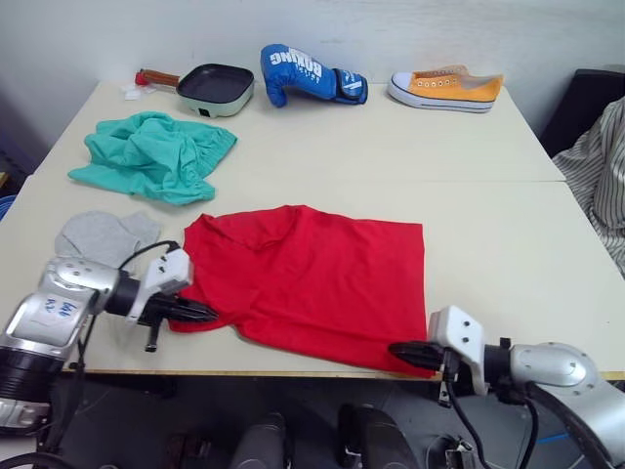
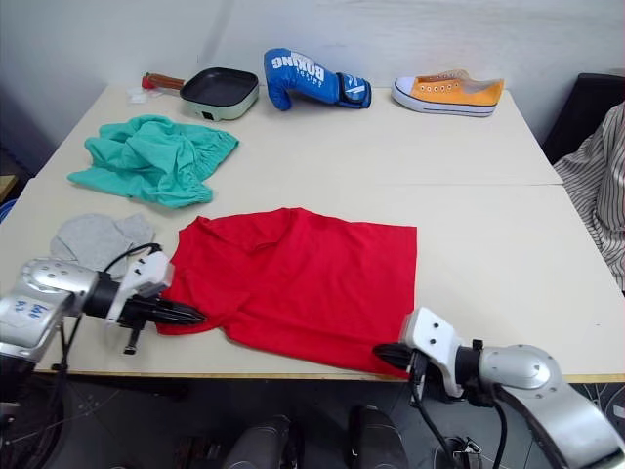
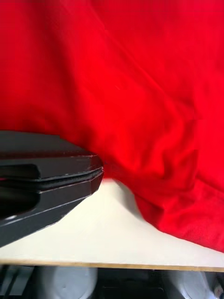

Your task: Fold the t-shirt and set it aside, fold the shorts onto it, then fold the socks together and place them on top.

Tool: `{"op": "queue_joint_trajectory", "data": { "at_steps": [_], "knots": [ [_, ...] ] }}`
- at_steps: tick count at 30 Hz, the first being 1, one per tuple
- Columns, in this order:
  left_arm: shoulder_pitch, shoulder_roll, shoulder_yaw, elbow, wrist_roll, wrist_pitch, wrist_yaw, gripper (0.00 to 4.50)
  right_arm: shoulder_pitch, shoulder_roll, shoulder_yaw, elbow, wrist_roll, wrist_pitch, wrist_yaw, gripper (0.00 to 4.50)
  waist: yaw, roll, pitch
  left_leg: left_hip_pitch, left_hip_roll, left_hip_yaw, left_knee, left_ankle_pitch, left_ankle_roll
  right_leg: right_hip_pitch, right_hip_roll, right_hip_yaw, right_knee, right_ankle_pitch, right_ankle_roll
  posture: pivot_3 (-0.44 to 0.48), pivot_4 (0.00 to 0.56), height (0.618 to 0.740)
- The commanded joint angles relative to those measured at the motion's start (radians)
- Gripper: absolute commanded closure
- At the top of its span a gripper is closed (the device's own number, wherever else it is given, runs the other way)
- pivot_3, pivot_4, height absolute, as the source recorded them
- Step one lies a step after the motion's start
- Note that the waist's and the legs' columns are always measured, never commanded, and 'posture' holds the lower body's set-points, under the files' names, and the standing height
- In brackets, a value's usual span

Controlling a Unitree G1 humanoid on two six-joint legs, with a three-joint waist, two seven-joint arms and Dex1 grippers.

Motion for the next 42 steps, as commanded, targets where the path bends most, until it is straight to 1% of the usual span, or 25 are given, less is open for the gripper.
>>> {"op": "queue_joint_trajectory", "data": {
  "at_steps": [1, 3, 6, 9, 11, 12, 14, 15, 17, 18, 19, 21, 23, 25, 26, 28, 30, 31, 34, 35, 38, 42],
  "knots": [
    [-0.005, 0.009, -0.042, 0.082, 0.105, -0.128, 0.040, 4.48, -0.003, -0.003, 0.050, 0.039, -0.087, -0.027, -0.026, 4.50, 0.002, 0.000, 0.000, 0.000, 0.000, 0.000, 0.000, 0.000, 0.000, 0.000, 0.000, 0.000, 0.000, 0.000, 0.000, 0.000, 0.150, 0.740],
    [-0.009, 0.016, -0.073, 0.155, 0.181, -0.225, 0.065, 4.48, 0.016, -0.031, 0.066, 0.069, -0.140, -0.053, -0.021, 4.50, 0.002, -0.003, -0.002, 0.001, 0.000, 0.000, 0.000, 0.000, 0.000, 0.001, 0.000, 0.000, 0.000, 0.000, 0.000, 0.000, 0.150, 0.740],
    [-0.045, 0.034, -0.089, 0.274, 0.251, -0.355, 0.094, 4.48, 0.073, -0.070, 0.015, 0.096, -0.151, -0.089, -0.002, 4.50, 0.004, 0.000, -0.008, 0.004, 0.000, 0.000, -0.001, 0.000, 0.000, 0.004, 0.000, 0.000, -0.001, 0.000, 0.000, 0.000, 0.150, 0.740],
    [-0.128, 0.048, -0.077, 0.380, 0.254, -0.408, 0.077, 4.48, 0.136, -0.110, -0.098, 0.104, -0.116, -0.124, 0.037, 4.50, 0.006, 0.001, -0.010, 0.006, 0.000, 0.000, -0.002, -0.001, 0.002, 0.005, -0.001, 0.000, -0.001, 0.000, -0.001, 0.000, 0.150, 0.740],
    [-0.178, 0.053, -0.068, 0.413, 0.230, -0.422, 0.034, 4.48, 0.160, -0.115, -0.173, 0.084, -0.065, -0.135, 0.071, 4.50, 0.005, 0.000, -0.011, 0.006, 0.000, 0.000, -0.003, -0.001, 0.004, 0.005, -0.001, 0.000, 0.000, 0.000, -0.001, 0.000, 0.150, 0.740],
    [-0.194, 0.053, -0.057, 0.401, 0.191, -0.396, -0.011, 4.48, 0.162, -0.111, -0.203, 0.066, -0.033, -0.132, 0.085, 4.50, 0.004, -0.001, -0.011, 0.006, 0.000, 0.000, -0.003, -0.001, 0.004, 0.004, -0.001, 0.000, 0.000, 0.000, -0.001, 0.000, 0.150, 0.740],
    [-0.220, 0.046, -0.018, 0.299, 0.051, -0.221, -0.112, 4.48, 0.145, -0.096, -0.247, 0.019, 0.043, -0.100, 0.100, 4.50, 0.002, -0.002, -0.009, 0.004, 0.000, 0.000, -0.003, 0.000, 0.003, 0.002, -0.001, 0.000, 0.001, 0.000, -0.001, 0.000, 0.150, 0.740],
    [-0.229, 0.040, -0.004, 0.253, -0.003, -0.137, -0.140, 4.48, 0.134, -0.090, -0.256, 0.001, 0.070, -0.082, 0.101, 4.50, 0.001, -0.003, -0.008, 0.003, 0.000, 0.000, -0.003, 0.001, 0.000, 0.001, -0.001, 0.000, 0.001, 0.000, -0.001, 0.000, 0.150, 0.740],
    [-0.234, 0.036, 0.011, 0.122, -0.113, 0.033, -0.179, 4.48, 0.087, -0.067, -0.237, -0.038, 0.117, -0.042, 0.082, 4.50, 0.000, -0.005, -0.006, 0.001, 0.000, -0.001, -0.003, 0.002, 0.000, 0.000, -0.001, 0.000, 0.001, 0.000, -0.001, 0.000, 0.150, 0.740],
    [-0.229, 0.033, 0.012, 0.073, -0.143, 0.078, -0.183, 4.48, 0.065, -0.056, -0.219, -0.054, 0.130, -0.022, 0.072, 4.50, -0.001, -0.004, -0.006, 0.000, 0.000, -0.001, -0.003, 0.002, -0.001, 0.000, 0.000, 0.000, 0.001, 0.000, -0.001, 0.000, 0.150, 0.740],
    [-0.224, 0.023, 0.004, 0.040, -0.146, 0.091, -0.166, 4.48, 0.045, -0.047, -0.196, -0.067, 0.133, -0.007, 0.065, 4.50, -0.004, -0.004, -0.006, 0.000, 0.000, -0.001, -0.003, 0.002, -0.001, 0.000, 0.000, 0.000, 0.000, 0.000, -0.001, 0.000, 0.150, 0.740],
    [-0.216, -0.007, -0.044, 0.033, -0.073, 0.037, -0.099, 4.48, 0.004, -0.025, -0.122, -0.072, 0.097, 0.011, 0.042, 4.50, -0.006, -0.004, -0.006, 0.001, 0.000, -0.001, -0.004, 0.002, -0.001, 0.000, 0.000, 0.000, 0.000, 0.000, -0.001, 0.000, 0.150, 0.740],
    [-0.214, -0.036, -0.088, 0.071, 0.005, -0.040, -0.058, 4.48, -0.022, -0.009, -0.054, -0.052, 0.046, 0.017, 0.017, 4.50, -0.005, -0.004, -0.006, 0.002, 0.000, -0.001, -0.005, 0.002, -0.001, 0.000, 0.000, 0.000, 0.000, 0.000, -0.001, 0.000, 0.150, 0.740],
    [-0.228, -0.066, -0.127, 0.152, 0.096, -0.129, 0.003, 4.48, -0.028, -0.005, -0.012, -0.027, 0.005, 0.026, -0.001, 4.50, -0.002, -0.004, -0.005, 0.001, 0.000, 0.000, -0.005, 0.003, -0.001, 0.000, 0.000, 0.000, 0.000, 0.000, -0.001, 0.000, 0.150, 0.740],
    [-0.238, -0.077, -0.147, 0.212, 0.152, -0.201, 0.041, 4.48, -0.023, -0.011, 0.010, -0.008, -0.031, 0.018, -0.011, 4.50, 0.000, -0.004, -0.005, 0.001, 0.000, 0.000, -0.005, 0.003, -0.001, 0.000, 0.001, 0.000, 0.000, 0.000, -0.001, 0.000, 0.150, 0.740],
    [-0.263, -0.086, -0.161, 0.322, 0.229, -0.309, 0.110, 4.48, 0.006, -0.024, 0.028, 0.021, -0.090, 0.000, -0.032, 4.50, 0.002, -0.005, -0.005, 0.001, 0.000, 0.001, -0.005, 0.003, -0.001, -0.001, 0.001, 0.000, 0.000, 0.000, 0.000, 0.000, 0.150, 0.740],
    [-0.285, -0.077, -0.144, 0.393, 0.240, -0.361, 0.121, 4.12, 0.050, -0.029, 0.000, 0.023, -0.104, -0.021, -0.038, 4.50, 0.004, -0.008, -0.006, 0.002, 0.000, 0.001, -0.005, 0.003, -0.001, 0.000, 0.001, 0.000, 0.000, 0.000, 0.000, 0.000, 0.150, 0.740],
    [-0.285, -0.065, -0.127, 0.401, 0.221, -0.366, 0.094, 3.89, 0.073, -0.028, -0.025, 0.014, -0.102, -0.041, -0.035, 4.50, 0.003, -0.008, -0.006, 0.003, 0.000, 0.001, -0.005, 0.003, -0.001, 0.000, 0.001, 0.000, 0.000, 0.000, 0.000, 0.000, 0.150, 0.740],
    [-0.244, -0.006, -0.060, 0.328, 0.105, -0.325, -0.049, 2.99, 0.137, -0.001, -0.134, -0.050, -0.061, -0.107, -0.036, 4.50, 0.002, -0.008, -0.006, 0.002, 0.000, 0.002, -0.005, 0.003, 0.000, 0.000, 0.000, 0.000, 0.000, 0.000, 0.000, 0.000, 0.150, 0.740],
    [-0.232, 0.007, -0.040, 0.301, 0.082, -0.316, -0.070, 2.66, 0.152, 0.006, -0.164, -0.072, -0.047, -0.110, -0.041, 4.50, 0.002, -0.008, -0.006, 0.002, 0.000, 0.001, -0.005, 0.002, -0.001, 0.000, 0.000, 0.000, 0.000, 0.000, 0.000, 0.000, 0.150, 0.740],
    [-0.184, 0.056, 0.016, 0.226, 0.031, -0.292, -0.115, 1.73, 0.191, 0.004, -0.224, -0.135, -0.031, -0.099, -0.039, 3.94, 0.001, -0.007, -0.005, 0.001, 0.000, 0.001, -0.005, 0.002, -0.001, 0.000, 0.000, 0.000, -0.001, 0.000, 0.000, 0.000, 0.150, 0.740],
    [-0.066, 0.137, 0.051, 0.148, 0.062, -0.375, -0.128, 0.46, 0.235, -0.014, -0.239, -0.210, -0.045, -0.063, -0.037, 2.58, -0.002, -0.006, -0.005, 0.002, 0.000, 0.000, -0.007, 0.002, -0.001, 0.000, 0.000, 0.000, -0.001, 0.000, 0.000, 0.000, 0.150, 0.740]
  ]
}}
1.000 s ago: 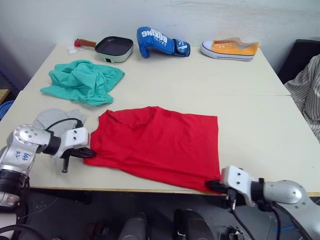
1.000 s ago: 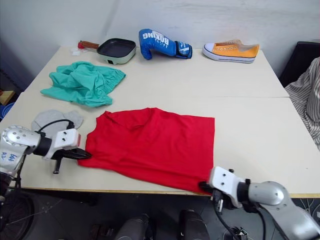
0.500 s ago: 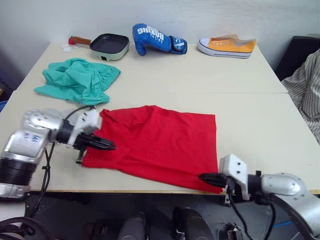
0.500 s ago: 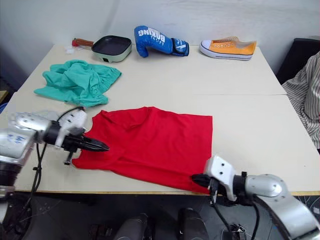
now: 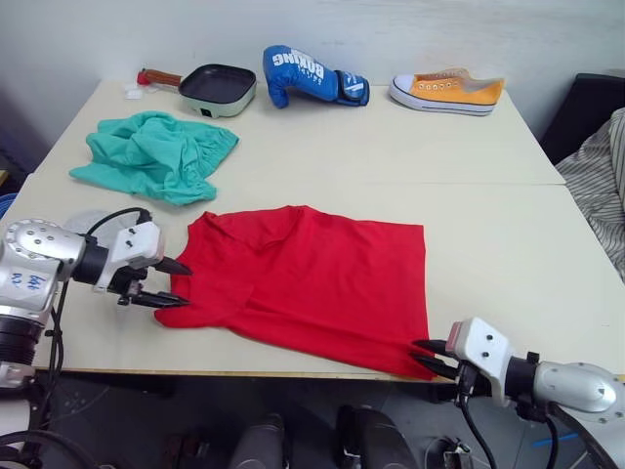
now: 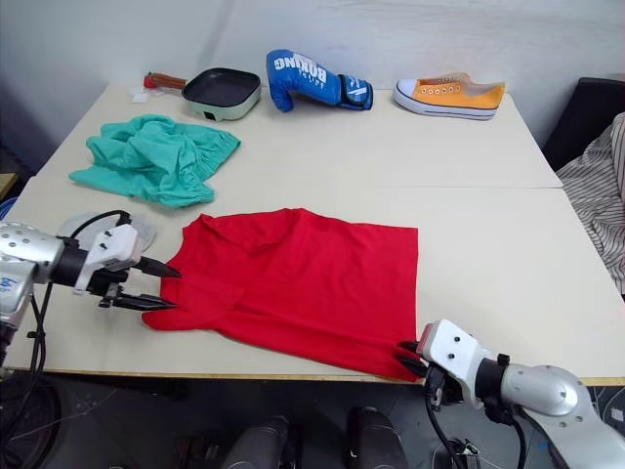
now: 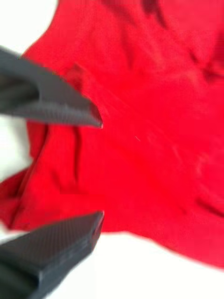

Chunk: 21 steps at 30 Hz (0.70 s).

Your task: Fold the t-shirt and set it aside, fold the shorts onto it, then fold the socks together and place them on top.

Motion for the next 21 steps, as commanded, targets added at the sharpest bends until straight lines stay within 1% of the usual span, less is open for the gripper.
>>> {"op": "queue_joint_trajectory", "data": {
  "at_steps": [1, 2, 7, 16, 19, 20, 21],
  "knots": [
    [0.080, 0.052, 0.038, -0.056, 0.025, -0.081, -0.004, 0.14, 0.034, -0.012, -0.008, -0.070, -0.008, 0.017, -0.002, 2.26, -0.002, 0.001, 0.000, 0.000, 0.000, 0.000, -0.001, 0.000, 0.000, 0.000, 0.000, 0.000, 0.000, 0.000, 0.000, 0.000, 0.150, 0.740],
    [0.096, 0.053, 0.037, -0.058, 0.034, -0.095, 0.005, 0.03, 0.037, -0.011, 0.004, -0.069, -0.021, 0.015, -0.006, 2.23, -0.001, 0.001, 0.000, 0.000, 0.000, 0.000, -0.001, 0.000, 0.000, 0.000, 0.000, 0.000, 0.000, 0.000, 0.000, 0.000, 0.150, 0.740],
    [0.106, 0.041, 0.012, -0.022, 0.104, -0.172, 0.058, 0.03, 0.034, -0.026, 0.061, -0.035, -0.100, -0.011, -0.003, 2.23, 0.003, 0.001, 0.001, 0.000, 0.000, 0.001, -0.001, 0.000, 0.001, 0.000, 0.000, 0.001, 0.000, 0.000, -0.001, 0.000, 0.150, 0.740],
    [0.074, -0.051, -0.033, 0.072, 0.191, -0.238, 0.155, 0.03, 0.023, -0.037, 0.109, 0.026, -0.166, -0.042, 0.019, 2.23, 0.003, 0.001, 0.001, 0.000, 0.000, 0.001, -0.002, 0.000, 0.001, -0.001, 0.000, 0.001, 0.000, -0.001, -0.001, 0.000, 0.150, 0.740],
    [0.059, -0.070, -0.032, 0.106, 0.195, -0.248, 0.169, 0.66, 0.033, -0.038, 0.108, 0.032, -0.168, -0.057, 0.027, 2.86, 0.007, 0.001, 0.000, 0.001, 0.000, 0.002, -0.002, 0.000, 0.001, 0.000, 0.000, 0.001, 0.001, -0.001, -0.001, 0.000, 0.150, 0.740],
    [0.056, -0.073, -0.033, 0.114, 0.196, -0.251, 0.168, 0.93, 0.036, -0.037, 0.107, 0.034, -0.168, -0.061, 0.029, 3.14, 0.007, 0.001, 0.000, 0.002, 0.000, 0.002, -0.002, 0.000, 0.002, 0.001, 0.000, 0.001, 0.001, -0.001, -0.001, 0.000, 0.150, 0.740],
    [0.053, -0.074, -0.035, 0.121, 0.198, -0.255, 0.165, 1.24, 0.039, -0.037, 0.105, 0.036, -0.169, -0.067, 0.032, 3.51, 0.006, 0.001, 0.000, 0.002, 0.000, 0.002, -0.002, 0.000, 0.002, 0.001, 0.000, 0.001, 0.001, -0.001, -0.001, 0.000, 0.150, 0.740]
  ]
}}
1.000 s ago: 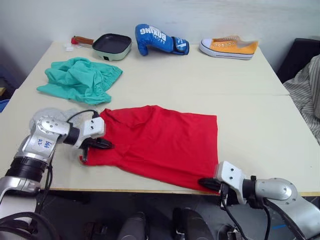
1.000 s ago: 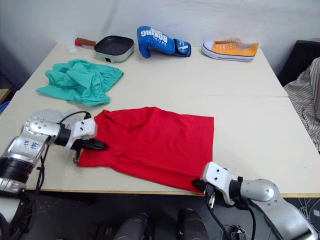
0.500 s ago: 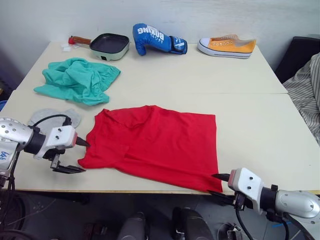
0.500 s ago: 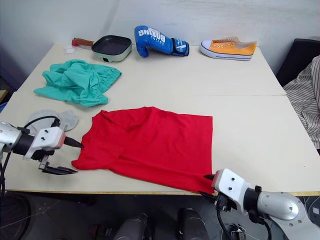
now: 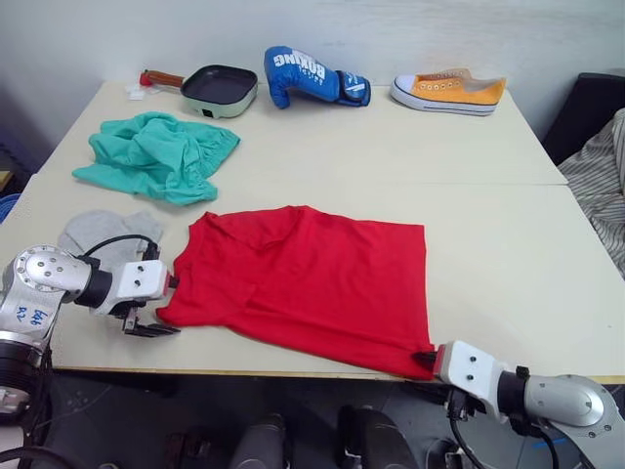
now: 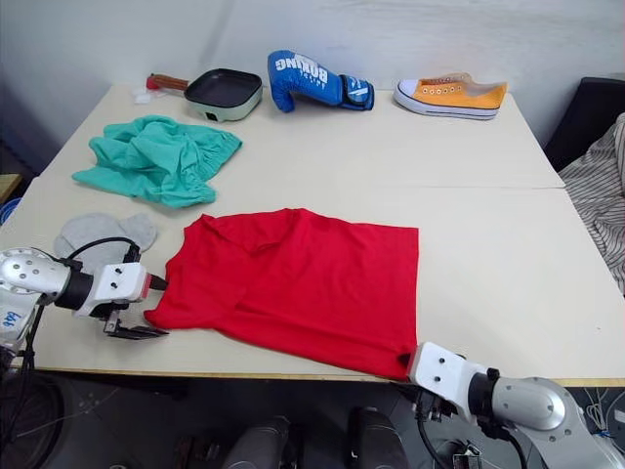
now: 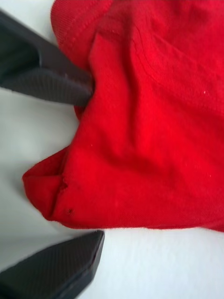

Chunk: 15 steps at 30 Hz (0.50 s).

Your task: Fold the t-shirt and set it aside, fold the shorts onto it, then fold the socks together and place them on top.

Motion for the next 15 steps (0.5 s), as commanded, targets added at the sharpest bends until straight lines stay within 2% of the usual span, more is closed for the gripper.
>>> {"op": "queue_joint_trajectory", "data": {
  "at_steps": [1, 3, 6, 10, 15],
  "knots": [
    [-0.012, -0.006, -0.008, 0.035, 0.025, -0.014, 0.022, 1.57, 0.013, -0.010, -0.009, 0.002, -0.009, -0.033, 0.016, 3.85, -0.001, 0.000, 0.000, 0.000, 0.000, 0.000, 0.000, 0.000, 0.000, 0.000, 0.000, 0.000, 0.000, 0.000, 0.000, 0.000, 0.150, 0.740],
    [-0.012, -0.009, -0.008, 0.038, 0.015, -0.010, 0.010, 2.24, 0.020, -0.015, -0.024, 0.013, 0.001, -0.054, 0.033, 4.50, -0.002, 0.000, 0.000, 0.001, 0.000, 0.000, 0.000, 0.000, 0.000, 0.000, 0.000, 0.000, 0.001, 0.000, 0.000, 0.000, 0.150, 0.740],
    [0.013, 0.003, -0.005, -0.001, -0.013, 0.026, -0.027, 3.16, 0.014, -0.029, -0.054, 0.036, 0.017, -0.083, 0.065, 4.50, -0.004, 0.000, 0.000, 0.001, 0.000, 0.000, 0.000, 0.000, 0.000, 0.000, 0.000, 0.000, 0.001, 0.000, 0.000, 0.000, 0.150, 0.740],
    [0.128, 0.066, 0.001, -0.144, -0.071, 0.124, -0.115, 4.41, -0.004, -0.080, -0.098, 0.110, 0.021, -0.164, 0.143, 4.50, -0.015, 0.001, 0.000, 0.001, 0.000, 0.000, 0.000, 0.001, -0.002, 0.000, 0.000, 0.001, 0.000, 0.000, 0.000, 0.000, 0.150, 0.740],
    [0.236, 0.097, 0.026, -0.274, -0.078, 0.170, -0.085, 4.46, -0.019, -0.133, -0.138, 0.239, -0.012, -0.303, 0.206, 4.50, -0.024, 0.001, 0.000, 0.001, 0.000, 0.000, -0.001, 0.000, -0.002, 0.000, 0.000, 0.001, -0.001, 0.000, 0.000, 0.000, 0.150, 0.740]
  ]
}}
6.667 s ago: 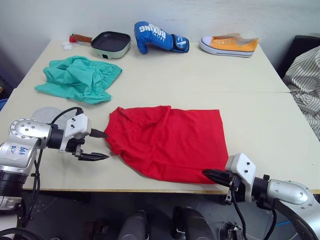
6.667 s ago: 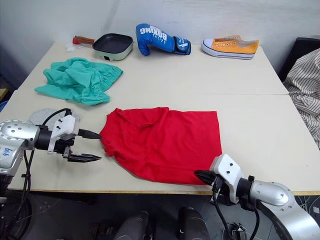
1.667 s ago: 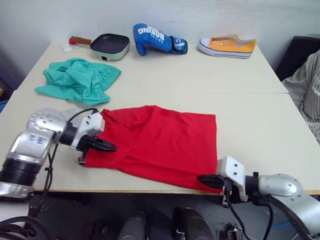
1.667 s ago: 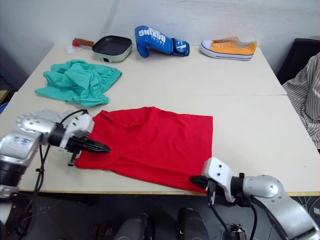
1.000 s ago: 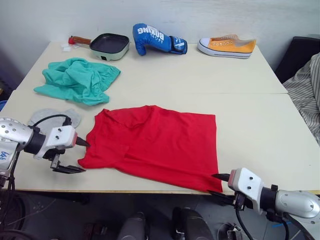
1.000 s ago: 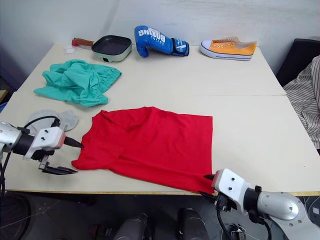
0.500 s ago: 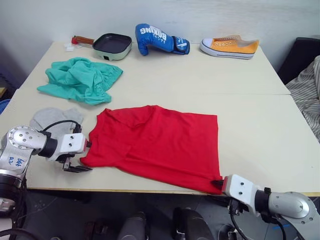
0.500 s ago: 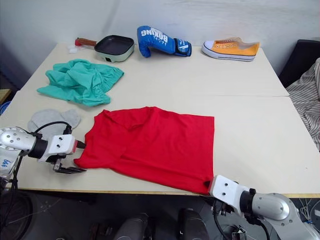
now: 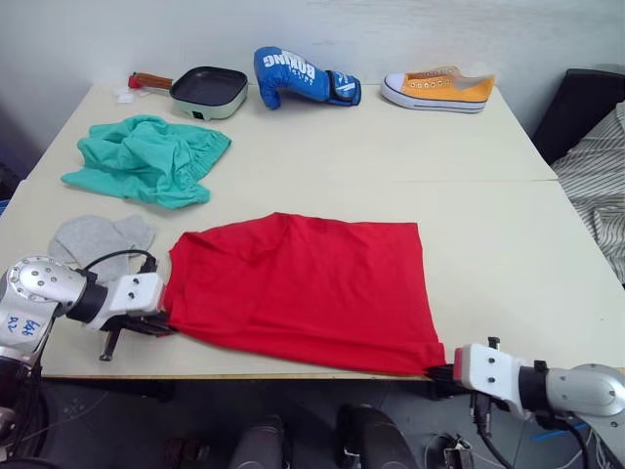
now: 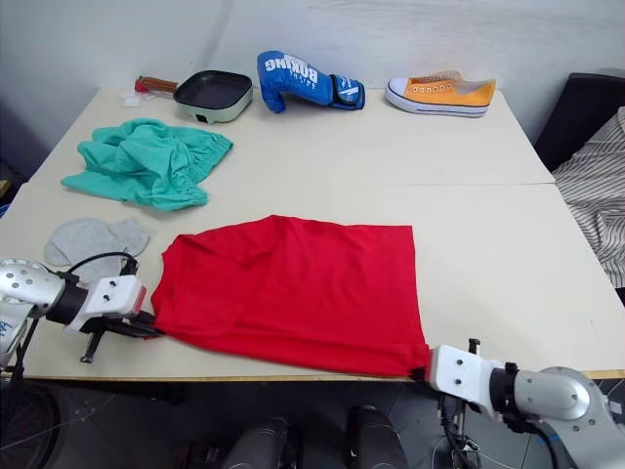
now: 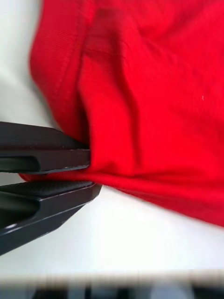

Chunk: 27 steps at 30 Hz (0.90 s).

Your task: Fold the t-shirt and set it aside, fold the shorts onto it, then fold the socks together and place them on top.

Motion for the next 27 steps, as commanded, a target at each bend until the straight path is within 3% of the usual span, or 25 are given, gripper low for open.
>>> {"op": "queue_joint_trajectory", "data": {
  "at_steps": [1, 7, 10, 14, 18, 22, 23, 27],
  "knots": [
    [0.069, 0.012, 0.002, -0.068, 0.014, 0.029, 0.026, 4.46, -0.004, -0.027, -0.046, 0.068, -0.022, -0.088, 0.034, 4.50, -0.001, 0.001, 0.000, 0.000, 0.000, 0.000, 0.000, 0.000, 0.000, 0.000, 0.000, 0.000, 0.000, 0.000, 0.000, 0.000, 0.150, 0.740],
    [0.121, -0.006, 0.028, -0.127, 0.001, 0.076, 0.087, 4.46, 0.000, -0.017, -0.046, 0.091, -0.013, -0.116, 0.042, 4.50, 0.002, 0.002, 0.000, 0.001, 0.000, 0.000, 0.000, 0.000, 0.000, 0.001, 0.000, 0.000, 0.000, 0.000, 0.000, 0.000, 0.150, 0.740],
    [0.148, 0.015, 0.049, -0.159, -0.046, 0.128, 0.051, 3.73, 0.008, -0.014, -0.062, 0.054, 0.033, -0.073, 0.053, 3.98, 0.001, 0.003, 0.000, 0.001, 0.000, 0.000, 0.000, 0.000, 0.000, 0.000, 0.000, 0.001, 0.000, 0.000, 0.000, 0.000, 0.150, 0.740],
    [0.136, 0.067, 0.118, -0.228, -0.217, 0.333, -0.047, 2.55, 0.018, -0.007, -0.174, -0.064, 0.242, 0.094, 0.074, 2.73, -0.001, 0.003, 0.001, 0.000, 0.000, 0.000, 0.000, 0.000, 0.000, 0.000, 0.000, 0.001, 0.000, 0.000, 0.000, 0.000, 0.150, 0.740],
    [-0.079, 0.053, 0.137, -0.209, -0.387, 0.581, -0.058, 1.43, -0.087, -0.020, -0.279, -0.127, 0.534, 0.333, 0.028, 1.44, 0.006, -0.001, 0.003, 0.000, 0.000, -0.001, 0.000, 0.000, 0.000, 0.001, 0.000, 0.000, 0.001, 0.000, 0.000, 0.000, 0.150, 0.740],
    [-0.356, -0.068, 0.044, -0.104, -0.352, 0.672, 0.039, 0.22, -0.277, 0.001, -0.242, -0.091, 0.662, 0.485, -0.080, 0.15, 0.020, -0.002, 0.003, 0.001, 0.000, -0.002, 0.001, 0.001, 0.000, 0.001, 0.000, 0.000, 0.001, 0.000, 0.000, 0.000, 0.150, 0.740],
    [-0.397, -0.108, 0.013, -0.075, -0.313, 0.659, 0.076, 0.04, -0.323, 0.008, -0.215, -0.079, 0.667, 0.509, -0.102, 0.01, 0.020, -0.001, 0.003, 0.000, 0.000, -0.001, 0.001, 0.002, -0.002, 0.001, 0.000, 0.000, 0.001, 0.000, 0.001, 0.000, 0.150, 0.740],
    [-0.515, -0.265, -0.114, 0.075, -0.109, 0.521, 0.254, 0.04, -0.501, 0.051, -0.060, 0.021, 0.541, 0.540, -0.206, 0.01, 0.020, -0.001, 0.003, -0.003, 0.000, 0.000, 0.000, 0.003, -0.003, -0.002, 0.002, 0.000, 0.003, 0.000, 0.001, 0.000, 0.150, 0.740]
  ]
}}
